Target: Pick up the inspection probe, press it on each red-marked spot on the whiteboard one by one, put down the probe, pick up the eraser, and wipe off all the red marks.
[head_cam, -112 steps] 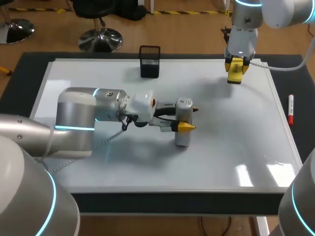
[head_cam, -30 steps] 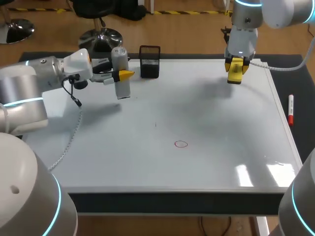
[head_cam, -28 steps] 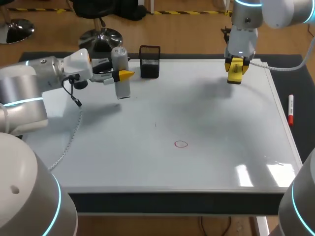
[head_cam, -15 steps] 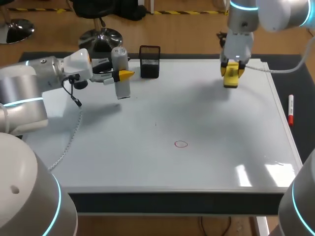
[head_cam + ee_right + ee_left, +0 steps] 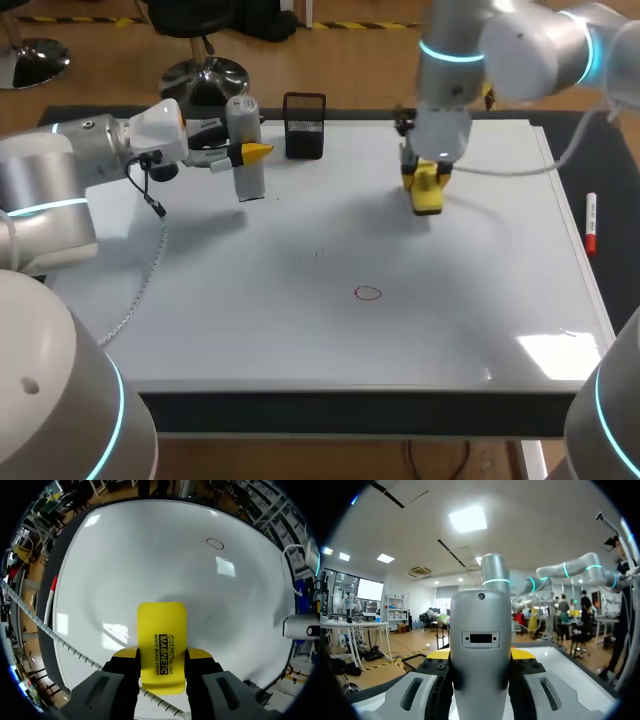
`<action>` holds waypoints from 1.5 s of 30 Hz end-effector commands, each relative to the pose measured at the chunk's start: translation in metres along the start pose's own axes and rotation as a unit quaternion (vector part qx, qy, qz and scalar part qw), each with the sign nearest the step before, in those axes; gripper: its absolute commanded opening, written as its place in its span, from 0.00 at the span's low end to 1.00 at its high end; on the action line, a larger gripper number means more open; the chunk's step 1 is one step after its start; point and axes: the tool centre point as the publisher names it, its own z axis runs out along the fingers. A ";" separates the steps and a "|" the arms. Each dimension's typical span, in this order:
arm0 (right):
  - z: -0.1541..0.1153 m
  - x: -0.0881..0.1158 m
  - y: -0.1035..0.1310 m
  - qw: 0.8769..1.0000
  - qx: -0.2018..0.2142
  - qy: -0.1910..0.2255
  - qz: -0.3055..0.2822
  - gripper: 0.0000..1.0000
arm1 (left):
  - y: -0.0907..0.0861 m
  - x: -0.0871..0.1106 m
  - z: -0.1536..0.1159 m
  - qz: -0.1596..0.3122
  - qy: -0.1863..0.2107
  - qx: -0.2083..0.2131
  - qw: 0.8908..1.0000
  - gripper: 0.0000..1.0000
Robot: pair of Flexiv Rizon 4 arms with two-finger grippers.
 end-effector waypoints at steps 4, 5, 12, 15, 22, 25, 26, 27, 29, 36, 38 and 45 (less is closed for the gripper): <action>-0.005 -0.041 0.021 0.999 0.005 0.004 -0.045 0.00 | 0.000 -0.001 0.000 0.000 0.000 0.001 1.000 0.00; -0.005 -0.047 0.024 0.999 0.004 0.005 -0.053 0.00 | 0.000 -0.001 0.000 0.000 0.000 0.001 1.000 0.00; 0.012 -0.089 0.050 0.995 -0.011 0.005 -0.098 0.00 | 0.000 -0.001 0.000 0.000 0.000 0.001 1.000 0.00; 0.026 -0.105 0.063 0.994 -0.026 0.005 -0.104 0.00 | 0.000 -0.001 0.000 0.000 0.000 0.001 1.000 0.00; 0.039 -0.141 0.100 0.992 -0.032 0.007 -0.121 0.00 | 0.000 -0.001 0.000 0.000 0.000 0.001 1.000 0.00; 0.039 -0.149 0.111 0.993 -0.029 0.007 -0.117 0.00 | 0.000 -0.001 0.000 0.000 0.000 0.001 1.000 0.00; 0.038 -0.151 0.114 0.993 -0.027 0.009 -0.115 0.00 | 0.000 -0.001 0.000 0.000 0.000 0.001 1.000 0.00; 0.036 -0.153 0.118 0.993 -0.027 0.001 -0.113 0.00 | 0.000 -0.001 0.000 0.000 0.000 0.001 1.000 0.00; 0.032 -0.156 0.126 0.993 -0.020 0.008 -0.115 0.00 | 0.000 -0.001 0.000 0.000 0.000 0.001 1.000 0.00; 0.028 -0.164 0.152 0.994 -0.014 0.007 -0.109 0.00 | 0.000 -0.001 0.000 0.000 0.000 0.001 1.000 0.00; 0.031 -0.165 0.159 0.994 -0.015 0.006 -0.104 0.00 | 0.000 -0.001 0.000 0.000 0.000 0.001 1.000 0.00; 0.042 -0.165 0.171 0.995 -0.024 -0.003 -0.100 0.00 | 0.000 -0.001 0.000 0.000 0.000 0.001 1.000 0.00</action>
